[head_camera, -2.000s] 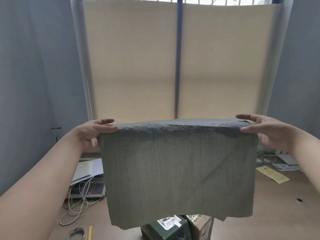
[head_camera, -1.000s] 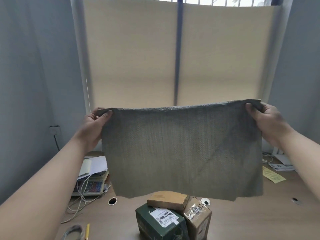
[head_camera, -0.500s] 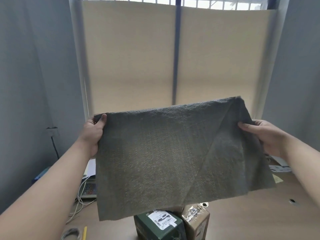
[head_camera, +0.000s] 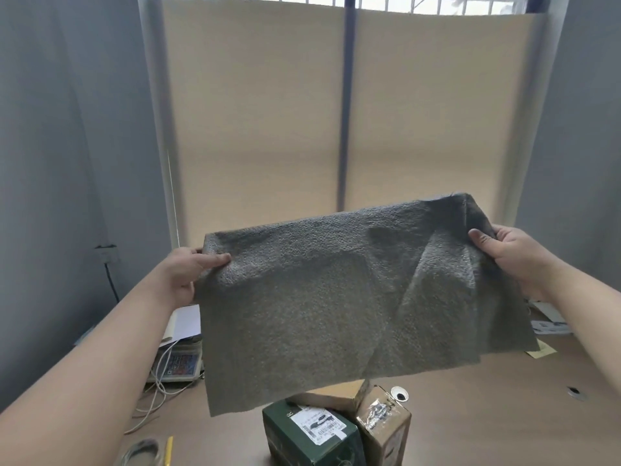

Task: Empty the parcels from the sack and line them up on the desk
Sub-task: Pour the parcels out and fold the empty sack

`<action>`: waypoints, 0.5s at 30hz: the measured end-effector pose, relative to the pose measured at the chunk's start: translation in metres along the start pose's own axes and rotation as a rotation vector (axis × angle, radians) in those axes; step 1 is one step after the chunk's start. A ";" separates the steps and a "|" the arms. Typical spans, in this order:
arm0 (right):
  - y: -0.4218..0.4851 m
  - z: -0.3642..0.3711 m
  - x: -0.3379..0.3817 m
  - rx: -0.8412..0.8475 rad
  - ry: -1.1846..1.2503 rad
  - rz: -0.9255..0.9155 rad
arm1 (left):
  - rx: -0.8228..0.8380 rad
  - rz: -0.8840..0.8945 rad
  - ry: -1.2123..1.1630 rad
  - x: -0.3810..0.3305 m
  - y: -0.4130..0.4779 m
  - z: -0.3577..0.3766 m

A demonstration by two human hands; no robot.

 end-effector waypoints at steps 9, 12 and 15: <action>0.009 -0.003 -0.011 -0.138 -0.119 -0.030 | -0.008 0.120 0.148 0.000 0.006 0.001; 0.001 -0.002 -0.006 -0.102 -0.074 -0.026 | 0.246 0.033 0.177 0.004 -0.001 0.003; 0.004 -0.013 -0.012 -0.146 -0.060 -0.011 | 0.309 0.039 0.051 0.007 -0.001 0.001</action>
Point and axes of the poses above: each hand's wrist, its own y-axis towards the middle knuckle, its own z-axis out of the palm, x = y × z, the point moved 6 cm from there along y, towards the middle knuckle, and after that the axes turned 8 degrees about y, right-handed, at the moved point
